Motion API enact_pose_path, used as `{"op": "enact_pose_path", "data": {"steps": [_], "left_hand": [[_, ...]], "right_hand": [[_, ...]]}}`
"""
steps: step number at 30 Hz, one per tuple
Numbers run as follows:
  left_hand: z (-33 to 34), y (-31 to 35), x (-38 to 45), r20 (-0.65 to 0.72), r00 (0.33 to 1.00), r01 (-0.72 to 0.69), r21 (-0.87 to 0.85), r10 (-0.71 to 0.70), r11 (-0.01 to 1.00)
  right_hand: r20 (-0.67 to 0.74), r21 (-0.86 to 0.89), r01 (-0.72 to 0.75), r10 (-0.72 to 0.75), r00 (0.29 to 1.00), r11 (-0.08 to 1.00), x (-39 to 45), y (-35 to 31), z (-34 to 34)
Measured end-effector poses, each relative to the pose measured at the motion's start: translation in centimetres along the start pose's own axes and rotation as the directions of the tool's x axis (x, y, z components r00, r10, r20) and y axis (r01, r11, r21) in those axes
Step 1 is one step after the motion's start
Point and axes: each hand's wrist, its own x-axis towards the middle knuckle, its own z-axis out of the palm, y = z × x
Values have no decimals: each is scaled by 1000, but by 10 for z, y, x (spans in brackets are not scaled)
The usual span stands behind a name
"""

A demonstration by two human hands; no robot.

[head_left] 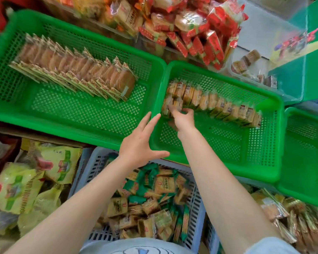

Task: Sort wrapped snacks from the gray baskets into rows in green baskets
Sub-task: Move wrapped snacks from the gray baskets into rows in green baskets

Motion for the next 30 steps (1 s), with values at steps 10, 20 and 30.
{"op": "enact_pose_path", "data": {"steps": [10, 20, 30], "left_hand": [[4, -3, 0, -1, 1000, -25, 30, 25, 999], [5, 0, -5, 44, 999, -36, 211, 27, 977], [10, 7, -48, -99, 993, -59, 99, 69, 993]], "right_hand": [[79, 176, 65, -80, 994, 982, 9, -16, 22], [185, -18, 111, -105, 977, 994, -25, -2, -26], [157, 26, 292, -293, 943, 956, -125, 51, -83]]}}
